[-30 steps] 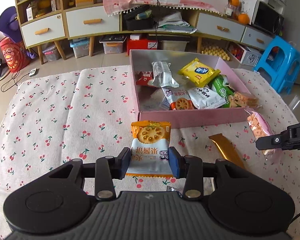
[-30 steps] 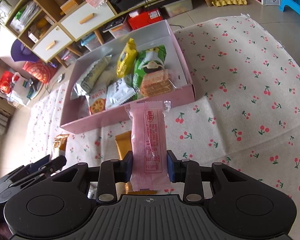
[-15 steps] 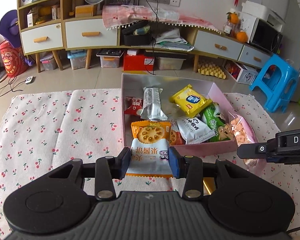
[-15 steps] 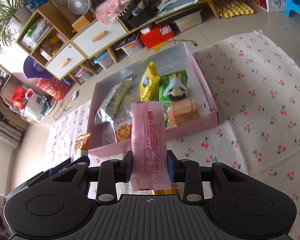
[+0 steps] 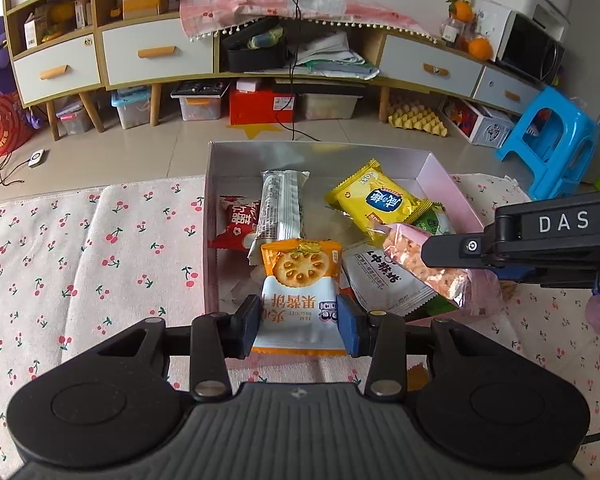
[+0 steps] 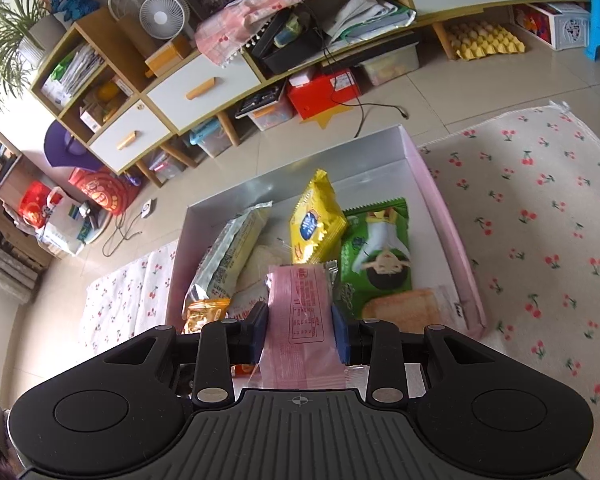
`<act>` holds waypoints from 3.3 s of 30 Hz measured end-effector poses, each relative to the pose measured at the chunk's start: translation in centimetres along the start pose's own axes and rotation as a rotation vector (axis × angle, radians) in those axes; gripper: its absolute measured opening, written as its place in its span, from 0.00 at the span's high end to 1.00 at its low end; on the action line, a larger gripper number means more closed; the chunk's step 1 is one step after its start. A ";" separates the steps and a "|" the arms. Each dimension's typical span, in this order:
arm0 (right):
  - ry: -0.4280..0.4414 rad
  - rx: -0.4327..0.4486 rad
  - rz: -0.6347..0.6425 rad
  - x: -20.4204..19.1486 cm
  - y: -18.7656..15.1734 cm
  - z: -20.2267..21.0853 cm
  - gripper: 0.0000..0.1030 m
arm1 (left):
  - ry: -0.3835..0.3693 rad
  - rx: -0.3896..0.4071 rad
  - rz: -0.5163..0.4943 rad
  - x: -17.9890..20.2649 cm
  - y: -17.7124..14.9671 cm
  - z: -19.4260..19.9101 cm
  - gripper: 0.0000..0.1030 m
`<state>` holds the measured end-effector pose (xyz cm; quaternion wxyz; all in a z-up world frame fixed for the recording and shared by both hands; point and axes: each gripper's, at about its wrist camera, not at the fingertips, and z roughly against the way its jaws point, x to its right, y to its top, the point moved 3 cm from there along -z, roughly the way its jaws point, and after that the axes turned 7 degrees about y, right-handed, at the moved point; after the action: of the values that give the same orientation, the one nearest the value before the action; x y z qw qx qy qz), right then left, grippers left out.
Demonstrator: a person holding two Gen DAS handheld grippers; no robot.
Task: Organize snacks
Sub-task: 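Carry both packets into the pink box and open both tools, then move both tools back toward the gold bar and small blue packet, then grasp the small blue candy with the left tool while the right tool grasps the gold bar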
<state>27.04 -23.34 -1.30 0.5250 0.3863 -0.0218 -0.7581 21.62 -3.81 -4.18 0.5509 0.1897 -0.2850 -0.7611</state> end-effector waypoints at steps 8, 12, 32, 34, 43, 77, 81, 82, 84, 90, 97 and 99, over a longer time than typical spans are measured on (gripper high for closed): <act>0.001 0.008 0.020 -0.8 0.7 -2.2 0.68 | -0.015 0.008 -0.005 -0.1 0.3 -0.7 0.64; 0.007 0.021 0.024 -1.1 0.6 -2.8 0.65 | -0.019 0.022 -0.003 -0.2 0.2 -0.6 0.62; 0.001 0.057 0.021 -1.5 -0.3 2.8 0.40 | -0.011 0.065 -0.011 -0.1 -0.3 3.5 0.26; -0.001 0.062 0.022 -1.5 -0.5 3.6 0.37 | -0.009 0.063 -0.013 0.0 -0.5 4.0 0.22; -0.017 0.034 0.056 -1.8 -2.8 6.4 0.28 | 0.024 0.046 -0.034 -0.2 -2.1 5.9 0.10; -0.183 -0.211 0.087 2.2 -10.2 4.8 0.17 | -0.001 -0.268 0.269 -1.6 -8.8 4.2 0.35; -0.200 -0.206 0.098 2.2 -10.2 4.6 0.17 | -0.028 -0.278 0.345 -1.4 -8.7 4.0 0.49; -0.202 -0.207 0.099 2.2 -10.2 4.5 0.17 | -0.030 -0.279 0.351 -1.3 -8.7 3.9 0.52; -0.204 -0.212 0.102 2.3 -10.3 4.4 0.17 | -0.026 -0.284 0.346 -1.0 -8.8 3.7 0.56; -0.210 -0.223 0.120 2.3 -10.5 4.3 0.17 | -0.015 -0.276 0.291 -0.7 -8.3 3.3 0.67; -0.213 -0.228 0.106 2.6 -10.5 4.2 0.17 | -0.014 -0.258 0.225 -1.6 -7.7 3.4 0.76; -0.213 -0.231 0.103 2.7 -10.5 4.2 0.17 | 0.011 -0.242 0.191 -1.9 -7.4 3.4 0.82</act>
<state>15.90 -22.37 -4.52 0.5990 0.2393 -0.0098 -0.7641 14.82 0.43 -6.38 0.6411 0.0983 -0.2050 -0.7330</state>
